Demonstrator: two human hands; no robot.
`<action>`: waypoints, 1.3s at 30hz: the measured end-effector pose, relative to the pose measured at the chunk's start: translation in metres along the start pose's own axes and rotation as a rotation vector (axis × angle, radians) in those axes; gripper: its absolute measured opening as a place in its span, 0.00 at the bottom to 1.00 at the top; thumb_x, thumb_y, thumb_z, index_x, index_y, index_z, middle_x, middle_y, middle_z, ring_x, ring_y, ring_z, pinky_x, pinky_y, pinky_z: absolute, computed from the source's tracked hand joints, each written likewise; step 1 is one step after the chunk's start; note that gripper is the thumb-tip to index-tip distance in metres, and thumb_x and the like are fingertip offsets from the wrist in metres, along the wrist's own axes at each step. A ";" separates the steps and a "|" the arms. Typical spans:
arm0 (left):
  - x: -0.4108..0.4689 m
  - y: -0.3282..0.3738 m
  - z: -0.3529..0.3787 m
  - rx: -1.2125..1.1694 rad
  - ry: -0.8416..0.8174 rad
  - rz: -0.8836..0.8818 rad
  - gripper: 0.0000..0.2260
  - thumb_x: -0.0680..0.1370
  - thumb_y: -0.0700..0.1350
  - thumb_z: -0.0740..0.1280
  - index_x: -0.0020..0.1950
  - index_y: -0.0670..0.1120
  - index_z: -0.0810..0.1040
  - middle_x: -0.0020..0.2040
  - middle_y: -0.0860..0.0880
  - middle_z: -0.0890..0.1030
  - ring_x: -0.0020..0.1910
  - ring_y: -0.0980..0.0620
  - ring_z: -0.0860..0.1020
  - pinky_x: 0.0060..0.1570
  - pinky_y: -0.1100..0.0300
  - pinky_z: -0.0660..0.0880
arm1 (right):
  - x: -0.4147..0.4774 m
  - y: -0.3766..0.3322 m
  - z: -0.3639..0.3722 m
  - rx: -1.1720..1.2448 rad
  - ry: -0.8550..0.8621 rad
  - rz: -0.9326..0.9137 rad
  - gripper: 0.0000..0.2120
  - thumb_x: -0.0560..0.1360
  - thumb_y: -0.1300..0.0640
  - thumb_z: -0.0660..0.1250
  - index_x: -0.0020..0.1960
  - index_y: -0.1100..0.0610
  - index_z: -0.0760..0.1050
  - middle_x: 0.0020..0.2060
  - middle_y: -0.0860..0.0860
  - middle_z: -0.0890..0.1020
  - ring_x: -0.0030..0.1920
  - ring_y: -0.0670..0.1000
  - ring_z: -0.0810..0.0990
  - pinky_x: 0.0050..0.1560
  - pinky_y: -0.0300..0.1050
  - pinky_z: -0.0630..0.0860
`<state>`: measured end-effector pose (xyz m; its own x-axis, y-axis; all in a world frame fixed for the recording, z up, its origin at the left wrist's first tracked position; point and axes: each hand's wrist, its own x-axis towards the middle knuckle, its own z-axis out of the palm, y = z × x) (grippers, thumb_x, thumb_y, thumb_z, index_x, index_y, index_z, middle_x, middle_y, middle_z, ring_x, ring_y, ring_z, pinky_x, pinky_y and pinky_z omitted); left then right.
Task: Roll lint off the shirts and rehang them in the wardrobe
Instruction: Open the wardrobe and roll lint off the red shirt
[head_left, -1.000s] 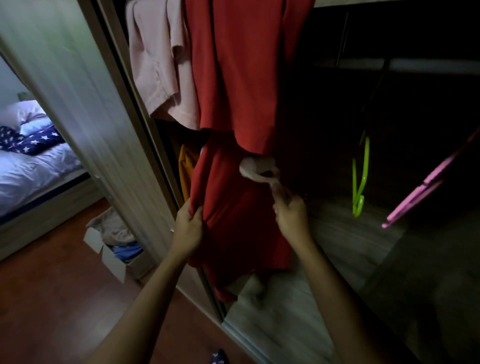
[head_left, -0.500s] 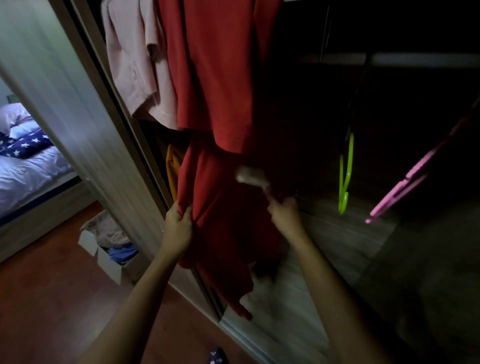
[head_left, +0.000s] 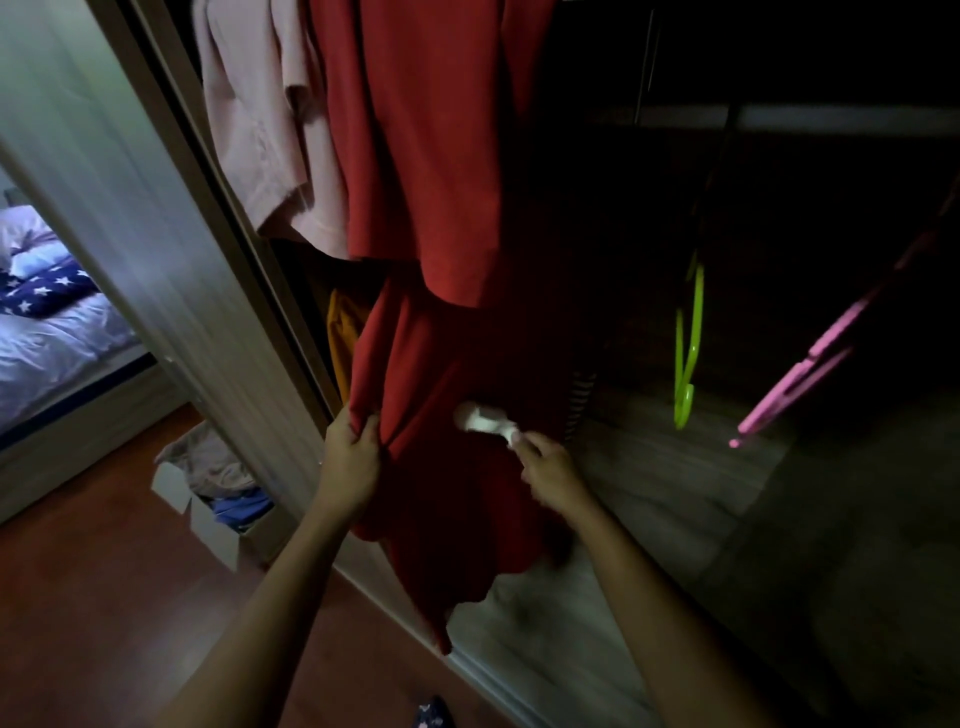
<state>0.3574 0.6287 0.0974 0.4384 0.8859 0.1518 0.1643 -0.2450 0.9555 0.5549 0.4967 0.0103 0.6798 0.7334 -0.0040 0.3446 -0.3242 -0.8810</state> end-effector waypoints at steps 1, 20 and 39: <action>-0.001 0.002 -0.001 -0.001 0.005 0.006 0.11 0.84 0.39 0.58 0.56 0.49 0.79 0.48 0.47 0.83 0.48 0.49 0.82 0.53 0.47 0.78 | -0.001 -0.002 -0.002 0.013 -0.056 0.022 0.16 0.83 0.49 0.60 0.50 0.60 0.79 0.27 0.47 0.72 0.21 0.40 0.70 0.23 0.29 0.63; -0.009 0.009 -0.002 0.015 0.011 0.027 0.10 0.84 0.38 0.59 0.57 0.44 0.80 0.49 0.46 0.83 0.48 0.48 0.81 0.53 0.50 0.76 | 0.038 0.014 -0.001 0.258 0.035 0.226 0.12 0.83 0.50 0.59 0.51 0.55 0.77 0.32 0.48 0.72 0.28 0.46 0.70 0.25 0.35 0.65; -0.014 0.015 -0.001 -0.021 0.034 -0.009 0.11 0.83 0.46 0.61 0.61 0.49 0.81 0.56 0.46 0.85 0.57 0.45 0.83 0.61 0.38 0.77 | -0.054 -0.060 -0.023 0.410 -0.037 -0.271 0.15 0.81 0.47 0.61 0.60 0.55 0.79 0.39 0.33 0.80 0.44 0.35 0.78 0.46 0.32 0.73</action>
<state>0.3532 0.6128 0.1099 0.4069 0.9009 0.1509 0.1497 -0.2288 0.9619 0.5130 0.4628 0.0741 0.5747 0.7821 0.2410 0.2180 0.1375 -0.9662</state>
